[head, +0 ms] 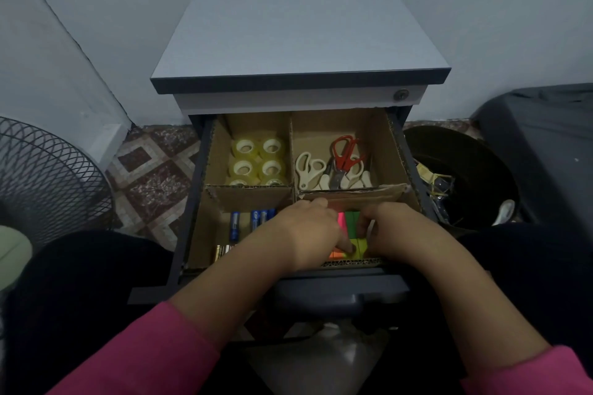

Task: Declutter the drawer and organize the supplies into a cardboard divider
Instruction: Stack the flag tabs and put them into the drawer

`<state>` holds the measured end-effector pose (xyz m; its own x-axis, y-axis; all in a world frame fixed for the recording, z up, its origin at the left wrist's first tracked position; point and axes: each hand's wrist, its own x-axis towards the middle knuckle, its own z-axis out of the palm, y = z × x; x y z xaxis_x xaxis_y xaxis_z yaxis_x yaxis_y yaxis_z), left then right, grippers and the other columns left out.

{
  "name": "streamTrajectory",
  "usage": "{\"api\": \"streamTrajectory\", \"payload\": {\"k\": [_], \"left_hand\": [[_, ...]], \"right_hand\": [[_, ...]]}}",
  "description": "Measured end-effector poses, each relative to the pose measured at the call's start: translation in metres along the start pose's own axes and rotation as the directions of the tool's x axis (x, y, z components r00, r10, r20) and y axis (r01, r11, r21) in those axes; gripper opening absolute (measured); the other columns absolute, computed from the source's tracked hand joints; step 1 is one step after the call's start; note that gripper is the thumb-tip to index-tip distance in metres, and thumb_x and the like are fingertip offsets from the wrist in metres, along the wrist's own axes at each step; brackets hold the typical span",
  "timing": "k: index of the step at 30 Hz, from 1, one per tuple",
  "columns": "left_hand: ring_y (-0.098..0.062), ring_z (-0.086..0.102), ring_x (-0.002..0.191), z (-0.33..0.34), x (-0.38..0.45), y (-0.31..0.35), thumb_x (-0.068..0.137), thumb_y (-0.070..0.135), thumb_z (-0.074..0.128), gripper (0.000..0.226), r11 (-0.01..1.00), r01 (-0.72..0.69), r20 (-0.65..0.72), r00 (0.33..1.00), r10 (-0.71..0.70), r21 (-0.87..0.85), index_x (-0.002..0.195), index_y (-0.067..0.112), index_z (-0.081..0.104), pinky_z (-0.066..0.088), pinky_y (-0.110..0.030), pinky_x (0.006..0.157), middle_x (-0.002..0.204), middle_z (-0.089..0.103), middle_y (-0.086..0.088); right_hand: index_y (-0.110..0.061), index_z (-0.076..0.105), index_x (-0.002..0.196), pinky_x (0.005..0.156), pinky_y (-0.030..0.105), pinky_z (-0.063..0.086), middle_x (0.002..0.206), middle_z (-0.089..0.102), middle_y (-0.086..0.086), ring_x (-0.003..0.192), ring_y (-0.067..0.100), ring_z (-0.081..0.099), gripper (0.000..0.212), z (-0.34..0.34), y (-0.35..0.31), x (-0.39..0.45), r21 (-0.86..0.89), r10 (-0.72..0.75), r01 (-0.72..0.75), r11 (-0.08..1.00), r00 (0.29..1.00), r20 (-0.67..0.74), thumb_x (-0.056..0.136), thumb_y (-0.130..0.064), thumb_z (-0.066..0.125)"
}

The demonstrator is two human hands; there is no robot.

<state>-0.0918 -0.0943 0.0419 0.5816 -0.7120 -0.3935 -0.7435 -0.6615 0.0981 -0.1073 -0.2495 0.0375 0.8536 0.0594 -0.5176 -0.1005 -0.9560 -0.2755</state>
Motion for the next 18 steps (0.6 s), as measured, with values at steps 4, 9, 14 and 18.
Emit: {"api": "streamTrajectory", "payload": {"k": [4,9,14,18], "left_hand": [[-0.022,0.037,0.107,-0.0017,0.0005,0.0014,0.099,0.009,0.038,0.054,1.000,0.005,0.014,1.000,-0.005,0.015,0.141,0.042,0.041,0.028,-0.032,0.084,0.124,0.049,-0.003],[-0.021,0.036,0.107,-0.0027,0.0006,0.0017,0.098,0.006,0.037,0.055,1.000,0.011,0.014,1.000,-0.011,0.018,0.141,0.041,0.040,0.026,-0.031,0.081,0.124,0.048,-0.003],[-0.022,0.037,0.110,-0.0025,0.0025,0.0018,0.100,0.013,0.036,0.052,0.999,-0.010,0.030,1.000,0.009,0.050,0.143,0.041,0.037,0.026,-0.031,0.083,0.128,0.047,-0.004],[-0.022,0.037,0.112,-0.0031,0.0032,0.0023,0.100,0.013,0.036,0.051,0.999,-0.006,0.038,0.999,0.005,0.047,0.143,0.041,0.038,0.028,-0.031,0.086,0.129,0.046,-0.004]], "right_hand": [[-0.032,0.057,0.084,0.074,0.027,0.051,0.089,0.057,-0.005,0.089,0.015,0.060,0.023,-0.0006,0.0042,0.0021,0.037,-0.003,0.003,0.999,1.000,0.009,0.083,-0.010,0.064],[-0.031,0.055,0.085,0.073,0.027,0.050,0.089,0.056,-0.004,0.088,0.017,0.061,0.022,0.0009,0.0057,0.0049,0.031,-0.008,0.007,0.999,1.000,0.024,0.085,-0.009,0.059],[-0.031,0.055,0.088,0.073,0.026,0.050,0.093,0.057,-0.003,0.091,0.017,0.061,0.023,0.0004,0.0051,0.0048,0.034,-0.017,0.015,0.999,0.999,0.037,0.085,-0.009,0.060],[-0.033,0.054,0.084,0.073,0.026,0.050,0.090,0.057,-0.005,0.090,0.016,0.061,0.025,0.0010,0.0053,0.0046,0.032,-0.020,0.019,0.999,0.999,0.030,0.083,-0.010,0.062]]}}
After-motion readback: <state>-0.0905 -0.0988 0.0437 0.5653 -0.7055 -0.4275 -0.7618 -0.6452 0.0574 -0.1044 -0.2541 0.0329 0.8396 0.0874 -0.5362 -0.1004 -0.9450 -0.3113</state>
